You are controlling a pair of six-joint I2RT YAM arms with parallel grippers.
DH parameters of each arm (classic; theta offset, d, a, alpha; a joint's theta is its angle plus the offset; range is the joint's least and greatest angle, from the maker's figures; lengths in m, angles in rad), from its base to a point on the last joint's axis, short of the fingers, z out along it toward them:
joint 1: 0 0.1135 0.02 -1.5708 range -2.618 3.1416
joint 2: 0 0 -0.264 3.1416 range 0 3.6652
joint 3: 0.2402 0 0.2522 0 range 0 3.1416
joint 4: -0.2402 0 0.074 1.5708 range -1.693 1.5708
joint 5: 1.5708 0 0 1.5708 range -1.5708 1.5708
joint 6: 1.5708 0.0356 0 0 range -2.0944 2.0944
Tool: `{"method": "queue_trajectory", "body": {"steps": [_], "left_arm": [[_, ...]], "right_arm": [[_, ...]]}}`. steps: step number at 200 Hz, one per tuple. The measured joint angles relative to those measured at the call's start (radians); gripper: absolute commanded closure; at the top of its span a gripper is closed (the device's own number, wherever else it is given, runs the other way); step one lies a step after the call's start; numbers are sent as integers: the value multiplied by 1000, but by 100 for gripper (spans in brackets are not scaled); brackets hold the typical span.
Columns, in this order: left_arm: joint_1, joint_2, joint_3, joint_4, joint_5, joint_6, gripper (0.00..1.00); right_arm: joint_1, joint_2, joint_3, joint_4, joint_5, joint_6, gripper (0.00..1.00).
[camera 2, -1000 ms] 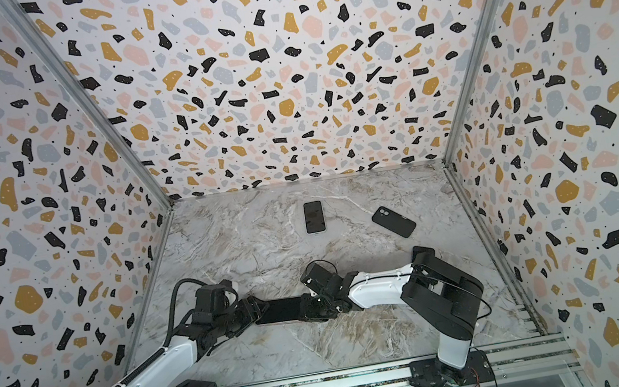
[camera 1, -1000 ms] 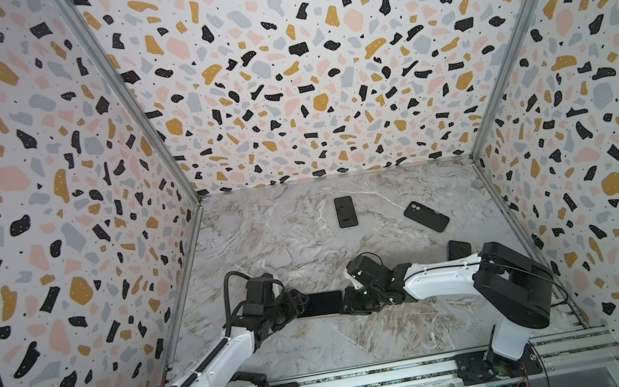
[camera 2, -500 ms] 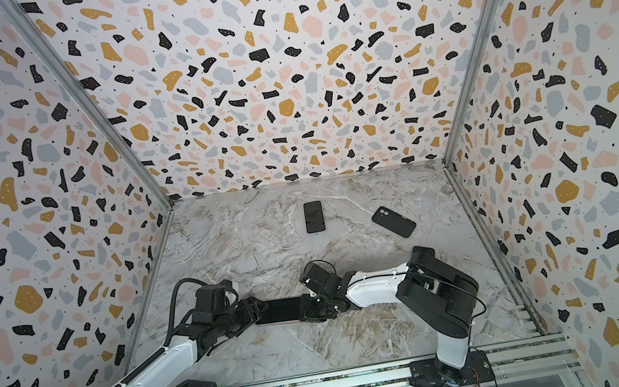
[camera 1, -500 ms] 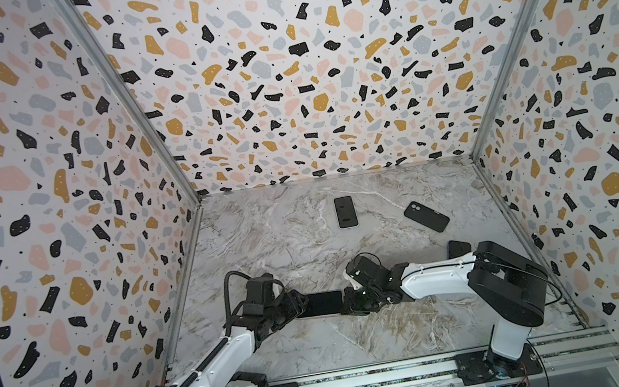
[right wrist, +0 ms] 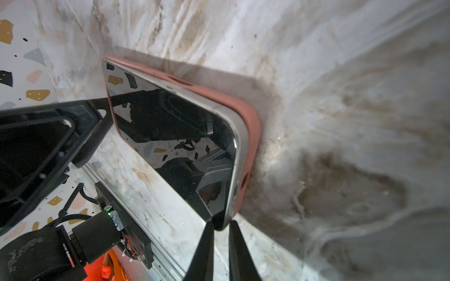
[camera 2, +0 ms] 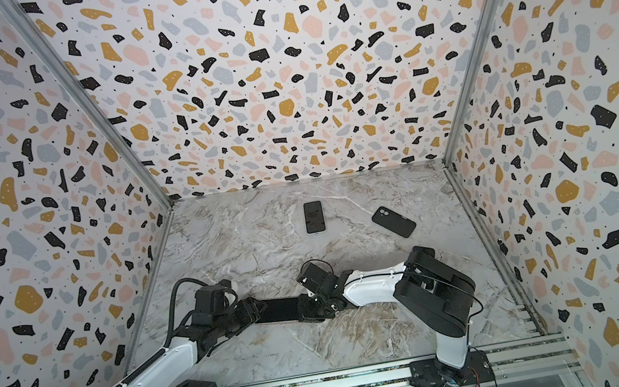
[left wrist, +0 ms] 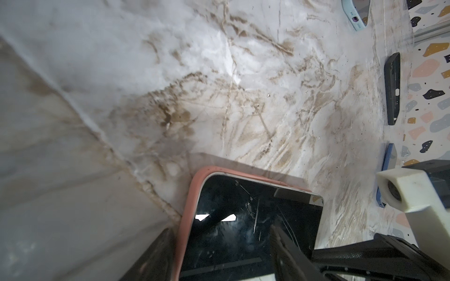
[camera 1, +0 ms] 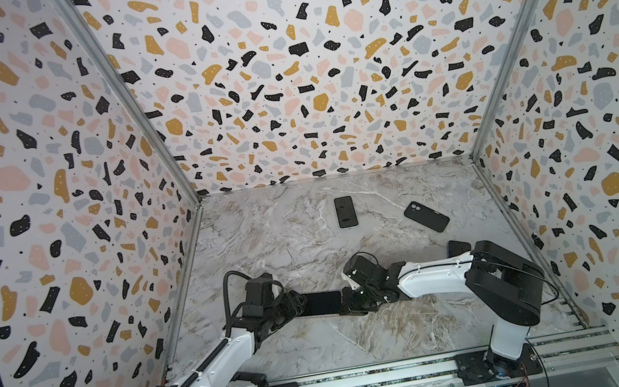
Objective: Put the phone into the phone case
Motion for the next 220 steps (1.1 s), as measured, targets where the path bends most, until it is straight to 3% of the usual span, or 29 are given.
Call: {"method": "queue_trajectory", "body": {"steps": [77,102,152,181,220], "left_arm": [[5,-10,-15,27,-22,-3,36],[5,-11,-15,27,-23,-3,35],[3,-16,-7,18,-27,-5,21],[-1,-41,6,-28,-51,-16,10],[-1,-129,3,-145,-93,-40,8]], "right_arm": [[6,19,26,-11,-9,0,86],[10,19,23,-2,-6,5,79],[-17,-100,-101,46,6,30,72],[-50,-182,-108,16,74,0,70],[-54,-184,4,-50,211,-163,64]]}}
